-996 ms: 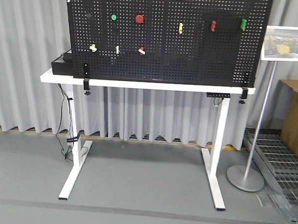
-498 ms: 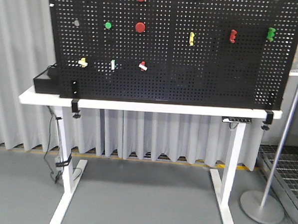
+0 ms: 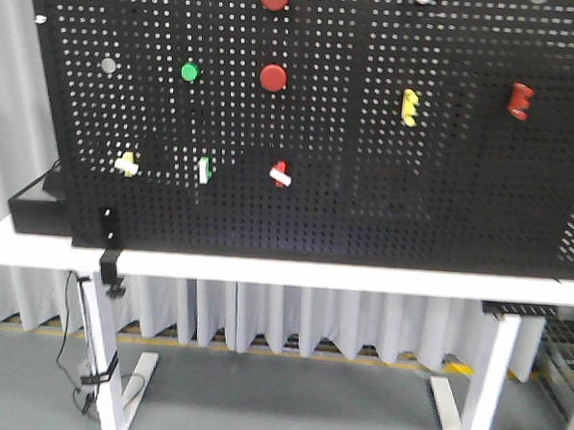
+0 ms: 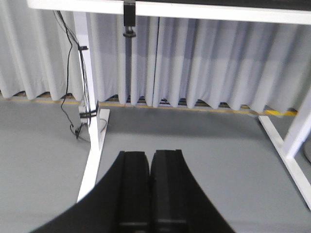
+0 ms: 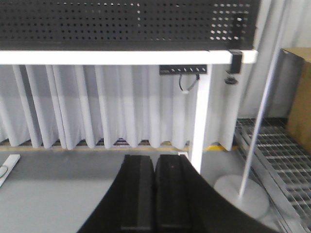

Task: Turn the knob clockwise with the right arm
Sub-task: 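Drive the base forward up to the black pegboard, then reach the right gripper toward the small silver slotted knob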

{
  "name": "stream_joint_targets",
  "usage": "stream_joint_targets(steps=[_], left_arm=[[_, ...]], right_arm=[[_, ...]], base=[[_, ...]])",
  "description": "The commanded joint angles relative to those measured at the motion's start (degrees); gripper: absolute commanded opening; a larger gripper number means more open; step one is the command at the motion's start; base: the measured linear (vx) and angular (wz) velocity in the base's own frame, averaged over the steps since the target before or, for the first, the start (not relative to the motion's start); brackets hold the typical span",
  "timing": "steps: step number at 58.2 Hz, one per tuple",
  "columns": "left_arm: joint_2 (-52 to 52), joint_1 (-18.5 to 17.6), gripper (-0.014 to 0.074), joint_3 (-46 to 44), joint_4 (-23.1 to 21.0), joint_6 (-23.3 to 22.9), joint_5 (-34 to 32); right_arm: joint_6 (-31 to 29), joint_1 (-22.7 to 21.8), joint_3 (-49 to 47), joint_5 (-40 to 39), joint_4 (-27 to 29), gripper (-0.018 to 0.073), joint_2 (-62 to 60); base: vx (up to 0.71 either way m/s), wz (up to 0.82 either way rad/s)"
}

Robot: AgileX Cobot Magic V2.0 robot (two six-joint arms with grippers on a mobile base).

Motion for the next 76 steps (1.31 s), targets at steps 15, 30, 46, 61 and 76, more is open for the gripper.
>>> stream_joint_targets(steps=[15,30,46,61,76], left_arm=[[-0.57,0.12,-0.0006,0.57,-0.41,-0.41,-4.18],[-0.57,0.12,-0.0006,0.57,-0.41,-0.41,-4.18],[-0.57,0.12,-0.0006,0.57,-0.41,-0.41,-4.18],[-0.57,0.12,-0.0006,0.57,-0.41,-0.41,-4.18],[-0.57,0.12,-0.0006,0.57,-0.41,-0.41,-4.18]], right_arm=[[0.00,-0.18,0.34,-4.79,-0.38,-0.0006,-0.63],[0.00,-0.18,0.34,-4.79,-0.38,-0.0006,-0.63],[0.00,-0.18,0.34,-4.79,-0.38,-0.0006,-0.63],[0.00,-0.18,0.34,-4.79,-0.38,-0.0006,-0.63],[0.00,-0.18,0.34,-4.79,-0.38,-0.0006,-0.63]], base=[[0.49,0.01],[0.43,-0.03],[0.34,-0.06],[0.21,0.01],[0.08,0.02]])
